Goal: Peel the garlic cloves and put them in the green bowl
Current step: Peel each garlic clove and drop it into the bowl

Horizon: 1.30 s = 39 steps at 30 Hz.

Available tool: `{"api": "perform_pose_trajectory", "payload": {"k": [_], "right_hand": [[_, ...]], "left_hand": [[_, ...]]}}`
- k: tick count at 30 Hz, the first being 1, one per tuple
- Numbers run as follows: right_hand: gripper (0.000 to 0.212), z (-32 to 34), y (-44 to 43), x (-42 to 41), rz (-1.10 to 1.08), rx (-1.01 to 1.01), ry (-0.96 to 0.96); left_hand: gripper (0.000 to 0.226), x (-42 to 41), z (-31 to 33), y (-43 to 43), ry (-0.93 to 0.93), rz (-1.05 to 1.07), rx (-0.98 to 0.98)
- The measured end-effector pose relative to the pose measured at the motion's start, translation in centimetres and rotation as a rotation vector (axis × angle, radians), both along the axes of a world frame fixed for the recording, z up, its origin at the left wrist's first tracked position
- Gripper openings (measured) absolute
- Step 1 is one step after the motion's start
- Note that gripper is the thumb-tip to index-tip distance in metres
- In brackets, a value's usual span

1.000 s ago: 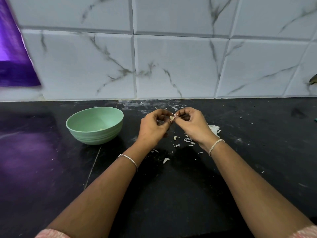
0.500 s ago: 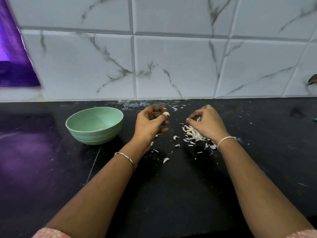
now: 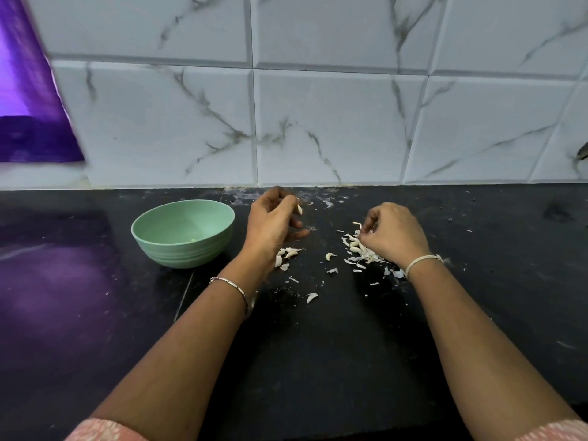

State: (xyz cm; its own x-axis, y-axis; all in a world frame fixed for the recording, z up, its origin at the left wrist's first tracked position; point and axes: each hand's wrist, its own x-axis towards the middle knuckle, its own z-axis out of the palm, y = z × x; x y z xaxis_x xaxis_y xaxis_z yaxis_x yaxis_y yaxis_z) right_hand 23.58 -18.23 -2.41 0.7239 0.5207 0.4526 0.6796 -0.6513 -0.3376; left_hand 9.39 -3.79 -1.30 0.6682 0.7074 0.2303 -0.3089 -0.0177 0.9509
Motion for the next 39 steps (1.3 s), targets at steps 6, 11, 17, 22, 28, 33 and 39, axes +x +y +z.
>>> {"api": "perform_pose_trajectory", "payload": {"k": [6,11,17,22,28,33,39], "right_hand": [[0.021,0.0,0.5,-0.9,0.154,0.01,0.059],[0.015,-0.7,1.7,-2.8,0.339,-0.026,0.031],[0.014,-1.0,3.2,-5.1,0.481,-0.004,-0.033],[0.02,-0.2,5.3,-6.7,0.576,0.271,0.031],[0.012,0.6,6.1,-7.5,0.544,0.592,0.303],[0.007,0.6,5.6,-6.9,0.524,0.688,0.511],[0.013,0.5,5.6,-6.9,0.496,0.708,0.551]], "left_hand": [[0.014,-3.1,2.7,3.6,0.009,0.375,0.499],[0.01,-5.9,2.8,6.1,0.282,0.613,0.762],[0.007,-6.9,2.4,8.5,0.43,0.403,0.567],[0.014,-6.6,3.1,6.7,0.204,0.128,0.394],[0.008,-4.2,2.2,3.7,0.214,-0.06,0.451],[0.014,-3.5,1.5,3.3,0.208,-0.109,0.437],[0.017,-2.9,0.9,2.8,0.19,-0.12,0.432]]}}
